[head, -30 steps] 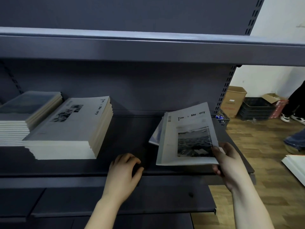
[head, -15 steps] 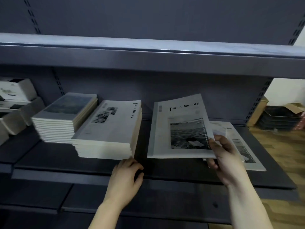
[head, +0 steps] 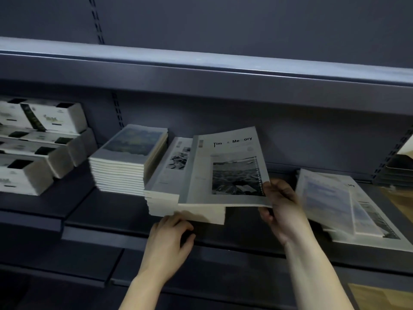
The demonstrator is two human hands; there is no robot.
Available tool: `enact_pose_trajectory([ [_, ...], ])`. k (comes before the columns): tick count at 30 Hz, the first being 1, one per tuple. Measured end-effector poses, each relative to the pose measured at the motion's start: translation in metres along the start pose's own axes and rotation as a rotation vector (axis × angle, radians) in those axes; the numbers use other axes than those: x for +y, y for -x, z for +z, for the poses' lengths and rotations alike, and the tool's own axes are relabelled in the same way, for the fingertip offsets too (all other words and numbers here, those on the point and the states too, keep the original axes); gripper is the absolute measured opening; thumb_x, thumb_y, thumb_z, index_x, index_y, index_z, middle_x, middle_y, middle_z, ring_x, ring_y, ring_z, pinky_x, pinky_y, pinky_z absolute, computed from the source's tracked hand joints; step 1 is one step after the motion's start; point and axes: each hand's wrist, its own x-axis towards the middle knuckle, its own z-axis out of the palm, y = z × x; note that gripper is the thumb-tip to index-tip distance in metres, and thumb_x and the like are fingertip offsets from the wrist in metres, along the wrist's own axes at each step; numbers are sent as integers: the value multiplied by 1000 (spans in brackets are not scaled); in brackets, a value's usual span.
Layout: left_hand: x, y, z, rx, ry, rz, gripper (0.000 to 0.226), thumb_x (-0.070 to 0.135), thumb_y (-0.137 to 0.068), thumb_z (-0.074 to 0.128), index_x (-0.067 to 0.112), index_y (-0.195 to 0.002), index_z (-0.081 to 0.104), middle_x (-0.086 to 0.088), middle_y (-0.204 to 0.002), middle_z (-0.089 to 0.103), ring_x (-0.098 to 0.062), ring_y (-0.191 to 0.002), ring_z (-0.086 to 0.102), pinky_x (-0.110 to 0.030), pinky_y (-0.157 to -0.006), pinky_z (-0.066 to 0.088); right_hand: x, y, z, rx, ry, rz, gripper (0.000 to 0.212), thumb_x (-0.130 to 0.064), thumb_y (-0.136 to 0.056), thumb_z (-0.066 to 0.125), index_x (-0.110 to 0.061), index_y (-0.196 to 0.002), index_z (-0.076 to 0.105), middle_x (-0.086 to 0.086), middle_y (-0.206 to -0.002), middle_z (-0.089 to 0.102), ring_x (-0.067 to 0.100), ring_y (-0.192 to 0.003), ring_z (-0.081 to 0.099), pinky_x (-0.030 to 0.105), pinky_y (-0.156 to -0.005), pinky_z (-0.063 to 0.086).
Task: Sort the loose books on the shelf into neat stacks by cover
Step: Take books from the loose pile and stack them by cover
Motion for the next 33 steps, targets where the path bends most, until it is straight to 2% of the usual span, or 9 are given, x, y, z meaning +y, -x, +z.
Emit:
enact_pose_trajectory([
  [3, -15, 1, -5, 2, 0, 3, 13, 35, -79, 66, 30, -91, 69, 14, -96, 61, -12, -88, 56, -31, -73, 45, 8, 1, 17, 8, 48, 17, 20, -12, -100, 47, -17, -82, 55, -6, -61, 61, 11, -55, 47, 23, -47, 28],
  [7, -33, 1, -10, 17, -1, 3, 15, 38, -78, 66, 30, -90, 69, 15, -95, 60, -12, -87, 56, -29, -72, 42, 18, -2, 35, 20, 106, 13, 16, -12, -100, 47, -15, -87, 56, 5, -77, 58, 15, -60, 47, 25, -49, 28],
  [13, -43, -3, -11, 47, -8, 20, 27, 50, -77, 52, 30, -86, 67, 15, -93, 58, -11, -86, 55, -27, -70, 38, 26, -7, 56, 57, 311, 6, 6, -20, -99, 51, -19, -97, 56, 4, -92, 63, 15, -76, 59, 27, -55, 46],
  [16, -43, -5, -11, 57, 0, 33, 27, 51, -76, 49, 31, -83, 64, 17, -93, 56, -9, -86, 53, -26, -70, 36, 30, -12, 60, 76, 541, -93, 4, -23, -98, 52, -19, -96, 50, -3, -86, 58, 9, -75, 55, 24, -59, 45],
  [19, -45, -6, -11, 58, 9, 43, 26, 52, -76, 50, 32, -82, 64, 17, -95, 56, -9, -88, 53, -26, -71, 35, 33, -18, 60, 99, 858, -241, 15, -29, -95, 55, -19, -86, 60, -8, -73, 59, 10, -76, 59, 21, -59, 40],
  [22, -46, -6, -11, 63, -13, 61, 25, 52, -75, 50, 31, -81, 62, 17, -94, 55, -9, -86, 53, -25, -68, 33, 35, -22, 62, 111, 947, -265, 15, -30, -94, 55, -22, -84, 62, -8, -72, 61, 0, -66, 52, 21, -58, 39],
  [27, -46, -6, -11, 63, -54, 68, 23, 52, -75, 51, 32, -80, 61, 16, -92, 55, -10, -85, 54, -24, -68, 33, 44, -30, 66, 137, 1088, -271, 25, -39, -92, 56, -18, -82, 65, -1, -69, 66, 12, -63, 60, 27, -59, 48],
  [30, -45, -7, -10, 53, -51, 68, 23, 51, -75, 51, 32, -81, 61, 17, -92, 55, -11, -85, 54, -25, -68, 33, 49, -34, 65, 146, 1126, -313, 27, -41, -92, 56, -18, -81, 63, -2, -64, 63, 13, -58, 61, 26, -53, 48],
  [33, -45, -6, -10, 54, -46, 66, 23, 51, -75, 51, 32, -81, 61, 16, -93, 56, -12, -86, 54, -26, -68, 34, 53, -37, 66, 144, 1111, -333, 26, -39, -93, 57, -17, -80, 62, -2, -64, 63, 13, -58, 61, 31, -56, 54],
])
